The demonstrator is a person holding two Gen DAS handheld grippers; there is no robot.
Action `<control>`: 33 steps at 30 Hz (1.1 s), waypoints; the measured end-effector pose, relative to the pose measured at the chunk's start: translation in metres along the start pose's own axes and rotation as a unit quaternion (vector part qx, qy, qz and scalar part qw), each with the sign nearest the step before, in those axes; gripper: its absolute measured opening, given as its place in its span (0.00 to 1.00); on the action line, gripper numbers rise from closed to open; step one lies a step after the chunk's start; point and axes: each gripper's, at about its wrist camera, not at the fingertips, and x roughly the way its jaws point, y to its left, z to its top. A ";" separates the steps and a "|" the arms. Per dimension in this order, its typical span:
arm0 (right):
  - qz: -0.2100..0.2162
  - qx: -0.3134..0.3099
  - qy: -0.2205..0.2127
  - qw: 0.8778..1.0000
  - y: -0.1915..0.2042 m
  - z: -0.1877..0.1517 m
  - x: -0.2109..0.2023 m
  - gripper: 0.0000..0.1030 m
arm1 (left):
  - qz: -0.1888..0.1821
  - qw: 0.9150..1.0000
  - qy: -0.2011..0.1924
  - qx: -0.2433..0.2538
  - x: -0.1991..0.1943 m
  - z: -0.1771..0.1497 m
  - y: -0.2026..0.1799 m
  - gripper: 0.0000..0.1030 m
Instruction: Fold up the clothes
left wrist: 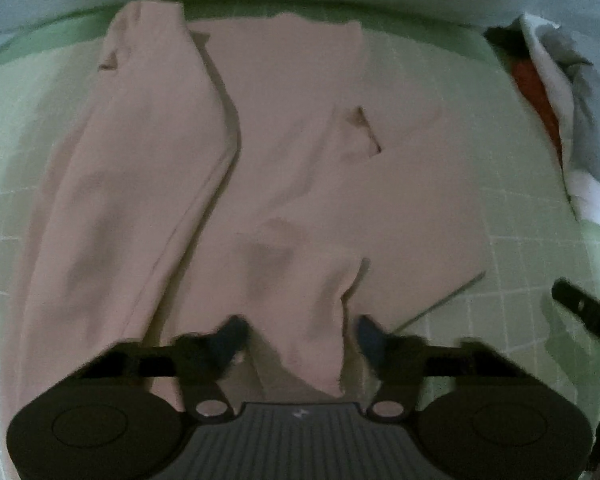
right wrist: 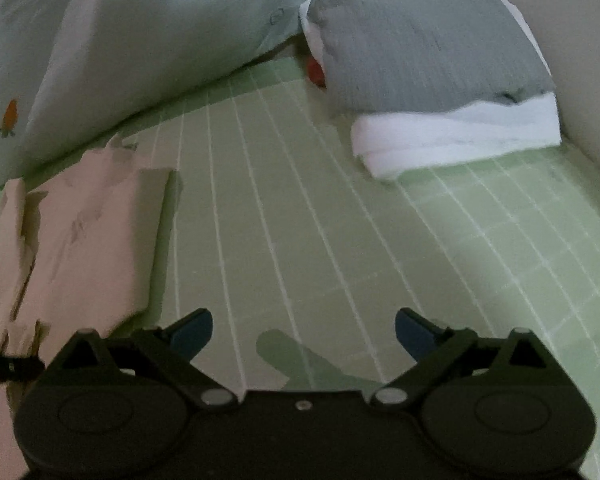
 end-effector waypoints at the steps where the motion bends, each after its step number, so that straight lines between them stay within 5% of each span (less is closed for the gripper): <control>1: 0.003 0.000 -0.001 1.000 0.000 0.002 0.002 0.96 | 0.007 1.000 -0.002 -0.001 -0.001 0.000 0.003 0.36; 2: 0.005 0.000 0.000 1.000 0.001 0.003 0.003 0.96 | 0.011 1.000 -0.005 -0.003 -0.002 0.000 0.006 0.20; 5: 0.009 -0.003 0.008 1.000 0.006 0.001 0.005 0.96 | -0.016 0.999 -0.018 -0.030 -0.012 0.000 0.023 0.11; 16: 0.019 -0.016 0.018 1.000 0.052 -0.026 -0.009 0.96 | -0.024 0.990 -0.133 -0.033 -0.094 0.038 0.086 0.07; 26: -0.006 -0.011 0.013 1.000 0.135 -0.047 -0.017 0.96 | -0.043 0.972 -0.227 -0.039 -0.144 0.110 0.224 0.07; 33: -0.048 -0.003 -0.002 0.999 0.193 -0.060 -0.029 0.96 | -0.012 0.956 -0.275 -0.105 -0.142 0.155 0.346 0.07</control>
